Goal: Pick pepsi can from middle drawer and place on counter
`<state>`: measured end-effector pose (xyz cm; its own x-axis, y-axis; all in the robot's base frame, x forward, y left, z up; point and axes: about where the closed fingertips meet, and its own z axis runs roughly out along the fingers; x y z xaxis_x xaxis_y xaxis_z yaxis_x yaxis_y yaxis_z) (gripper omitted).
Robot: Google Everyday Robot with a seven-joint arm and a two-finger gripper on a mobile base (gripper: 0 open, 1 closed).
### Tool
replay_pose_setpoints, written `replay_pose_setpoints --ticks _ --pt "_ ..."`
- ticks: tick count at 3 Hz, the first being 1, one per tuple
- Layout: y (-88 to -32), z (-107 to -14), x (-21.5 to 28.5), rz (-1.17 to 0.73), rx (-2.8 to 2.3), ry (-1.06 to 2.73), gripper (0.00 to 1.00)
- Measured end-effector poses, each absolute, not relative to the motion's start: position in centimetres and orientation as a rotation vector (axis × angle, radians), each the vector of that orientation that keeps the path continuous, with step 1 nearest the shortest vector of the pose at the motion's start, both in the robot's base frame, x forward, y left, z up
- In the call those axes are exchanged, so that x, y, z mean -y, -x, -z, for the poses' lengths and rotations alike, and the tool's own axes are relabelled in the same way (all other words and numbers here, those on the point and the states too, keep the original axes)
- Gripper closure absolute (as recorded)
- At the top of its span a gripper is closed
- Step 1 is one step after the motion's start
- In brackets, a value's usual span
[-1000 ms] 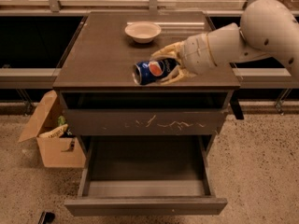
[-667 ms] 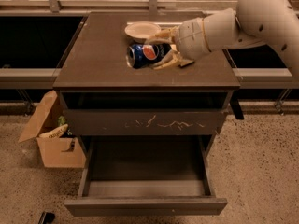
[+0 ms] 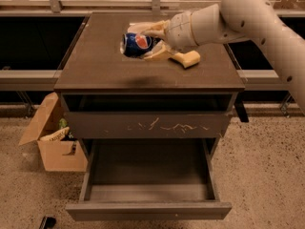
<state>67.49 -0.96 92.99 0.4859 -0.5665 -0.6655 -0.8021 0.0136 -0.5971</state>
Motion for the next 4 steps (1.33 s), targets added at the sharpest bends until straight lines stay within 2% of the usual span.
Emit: replay_pose_setpoints --ticks 1,4 --pt "-69.6 -91.6 0.3 -0.353 -1.268 1.625 0.85" --pt "-72.5 -89.2 0.4 -0.453 -1.382 1.578 0.17"
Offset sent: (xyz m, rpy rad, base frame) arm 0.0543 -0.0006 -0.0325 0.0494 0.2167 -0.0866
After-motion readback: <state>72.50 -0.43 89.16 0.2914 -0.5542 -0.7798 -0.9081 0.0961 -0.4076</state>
